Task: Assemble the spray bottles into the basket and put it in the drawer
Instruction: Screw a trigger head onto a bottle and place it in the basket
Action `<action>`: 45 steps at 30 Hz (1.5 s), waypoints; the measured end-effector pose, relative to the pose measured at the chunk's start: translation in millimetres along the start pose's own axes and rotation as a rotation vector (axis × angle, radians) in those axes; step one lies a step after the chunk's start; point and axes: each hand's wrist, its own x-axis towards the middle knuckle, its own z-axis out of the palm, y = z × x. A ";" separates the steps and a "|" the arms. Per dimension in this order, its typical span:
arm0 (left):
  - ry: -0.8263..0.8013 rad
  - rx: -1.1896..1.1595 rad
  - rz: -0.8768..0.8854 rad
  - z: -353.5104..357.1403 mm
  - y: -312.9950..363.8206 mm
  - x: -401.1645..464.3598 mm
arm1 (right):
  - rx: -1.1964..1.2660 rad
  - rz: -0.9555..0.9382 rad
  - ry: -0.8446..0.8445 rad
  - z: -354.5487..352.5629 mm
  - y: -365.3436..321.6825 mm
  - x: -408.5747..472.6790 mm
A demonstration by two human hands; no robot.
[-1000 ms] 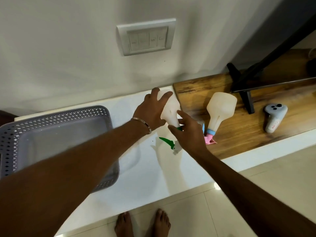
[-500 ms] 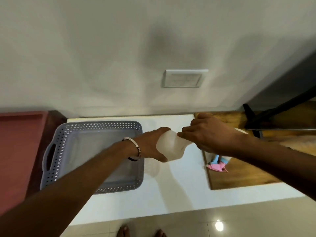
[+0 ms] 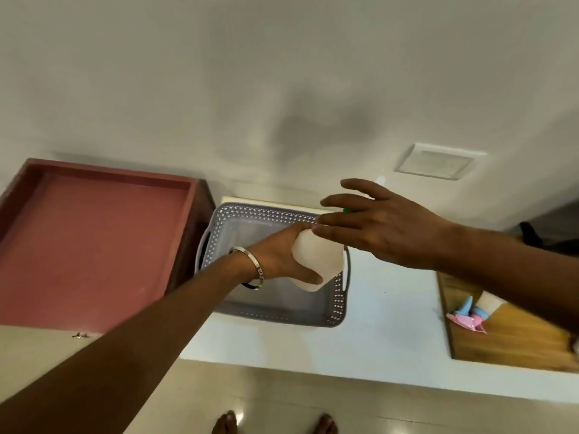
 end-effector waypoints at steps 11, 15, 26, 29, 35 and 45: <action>0.235 -0.163 -0.064 -61.5 -66.0 -67.3 | 1.409 1.576 0.384 35.0 -140.7 110.2; 0.281 -0.202 -0.022 -65.3 -85.6 -67.0 | 1.757 1.421 0.211 68.3 -153.1 144.4; 0.084 0.365 -0.043 -62.3 -136.2 -53.5 | 1.550 1.289 0.184 147.3 -178.9 132.9; 0.058 0.597 -0.007 -58.8 -146.0 -55.5 | 1.505 1.292 0.155 162.6 -193.8 134.8; 0.080 1.050 0.053 -57.9 -162.2 -64.0 | 1.451 1.256 0.118 178.5 -210.3 148.1; 0.089 1.033 -0.059 -51.6 -157.2 -64.7 | 1.388 1.203 0.080 179.3 -213.6 150.4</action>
